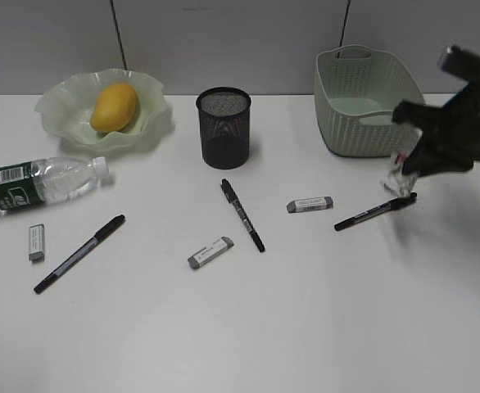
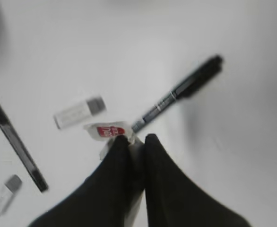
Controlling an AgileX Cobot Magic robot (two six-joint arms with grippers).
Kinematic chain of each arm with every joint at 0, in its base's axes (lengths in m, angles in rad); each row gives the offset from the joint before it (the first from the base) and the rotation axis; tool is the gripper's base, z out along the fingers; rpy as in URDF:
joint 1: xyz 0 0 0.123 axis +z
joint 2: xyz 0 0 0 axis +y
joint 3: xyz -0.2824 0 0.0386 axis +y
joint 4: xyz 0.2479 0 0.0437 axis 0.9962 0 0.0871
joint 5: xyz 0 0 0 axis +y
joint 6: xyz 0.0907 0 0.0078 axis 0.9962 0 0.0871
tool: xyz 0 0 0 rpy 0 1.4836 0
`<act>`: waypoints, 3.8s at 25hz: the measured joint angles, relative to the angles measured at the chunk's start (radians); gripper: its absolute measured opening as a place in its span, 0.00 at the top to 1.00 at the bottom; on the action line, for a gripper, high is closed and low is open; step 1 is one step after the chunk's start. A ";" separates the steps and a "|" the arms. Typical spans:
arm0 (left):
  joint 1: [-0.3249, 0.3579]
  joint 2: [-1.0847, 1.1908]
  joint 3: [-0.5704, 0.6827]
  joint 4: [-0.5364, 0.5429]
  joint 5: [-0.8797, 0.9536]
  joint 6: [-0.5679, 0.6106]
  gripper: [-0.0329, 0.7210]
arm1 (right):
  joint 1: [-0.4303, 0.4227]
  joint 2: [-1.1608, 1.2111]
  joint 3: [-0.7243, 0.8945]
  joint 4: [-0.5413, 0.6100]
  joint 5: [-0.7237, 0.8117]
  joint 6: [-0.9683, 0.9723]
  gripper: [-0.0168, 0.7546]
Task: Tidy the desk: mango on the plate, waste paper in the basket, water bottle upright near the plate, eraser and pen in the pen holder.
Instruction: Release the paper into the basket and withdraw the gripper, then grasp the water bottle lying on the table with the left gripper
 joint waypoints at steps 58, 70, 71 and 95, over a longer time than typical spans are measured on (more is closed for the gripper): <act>0.000 0.000 0.000 0.000 0.000 0.000 0.27 | 0.001 0.237 -0.851 -0.341 0.621 -0.148 0.25; 0.000 0.000 0.000 0.000 0.000 0.000 0.27 | 0.001 -0.272 -0.432 -0.341 0.612 -0.148 0.27; 0.000 0.000 0.000 0.000 0.000 0.000 0.27 | 0.001 -0.338 -0.374 -0.341 0.594 -0.148 0.27; 0.000 0.000 0.000 0.000 -0.003 0.000 0.28 | 0.002 -1.509 0.431 -0.345 0.397 -0.148 0.27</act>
